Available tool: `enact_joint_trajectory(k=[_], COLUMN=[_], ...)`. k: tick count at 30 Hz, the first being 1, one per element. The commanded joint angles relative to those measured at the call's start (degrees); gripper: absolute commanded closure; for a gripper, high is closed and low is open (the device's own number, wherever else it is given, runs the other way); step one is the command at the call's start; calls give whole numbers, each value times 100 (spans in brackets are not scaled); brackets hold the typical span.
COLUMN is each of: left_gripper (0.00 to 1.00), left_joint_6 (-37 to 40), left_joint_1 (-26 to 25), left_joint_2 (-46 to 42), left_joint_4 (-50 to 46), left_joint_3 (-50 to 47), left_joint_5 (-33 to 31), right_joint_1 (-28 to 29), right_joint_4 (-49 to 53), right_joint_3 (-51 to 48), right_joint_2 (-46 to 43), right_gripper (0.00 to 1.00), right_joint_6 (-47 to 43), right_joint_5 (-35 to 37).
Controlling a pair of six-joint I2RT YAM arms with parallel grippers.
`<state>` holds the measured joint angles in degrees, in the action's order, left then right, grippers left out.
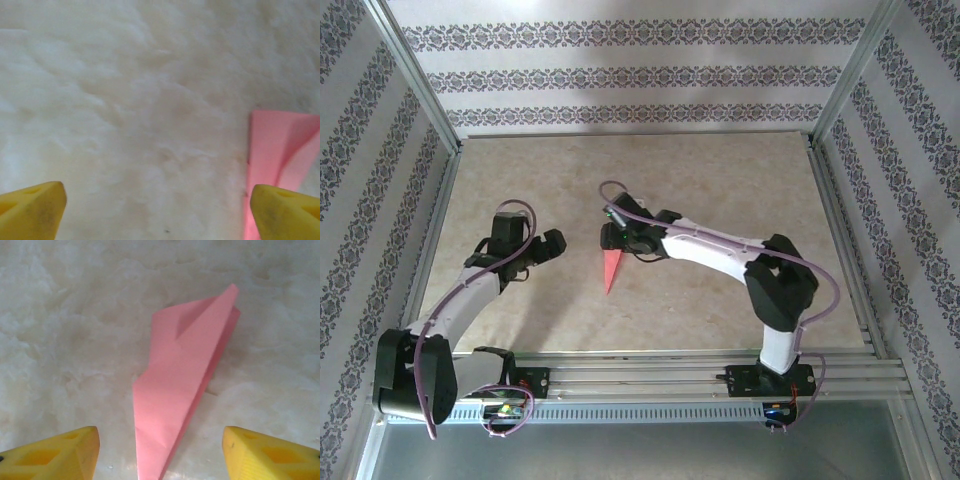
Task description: Fold a paper plane with a square sheet of paper (pick it up from the middle)
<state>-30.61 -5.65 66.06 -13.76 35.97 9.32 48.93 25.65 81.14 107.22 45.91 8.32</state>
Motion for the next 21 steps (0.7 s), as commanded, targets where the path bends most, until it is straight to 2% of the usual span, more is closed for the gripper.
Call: enact_joint_trajectory(k=[1,14,21], left_gripper=[1,1,0], left_joint_6=[-156,-129,-129], left_joint_1=[134,249,261], left_joint_2=[-185,-269,-238], left_joint_4=[-136,-153,-127], left_joint_3=[-103,-77,-100], left_joint_5=[-476,-475,-426], right_joint_1=[95,458,477], right_joint_4=[947,2245,2625], right_joint_3=[561,2422,2978], right_joint_2=[510,1882,2372], right_gripper=[34,38,42], right_joint_6=[-58,-162,-310], right_joint_5=[850,1511,1322])
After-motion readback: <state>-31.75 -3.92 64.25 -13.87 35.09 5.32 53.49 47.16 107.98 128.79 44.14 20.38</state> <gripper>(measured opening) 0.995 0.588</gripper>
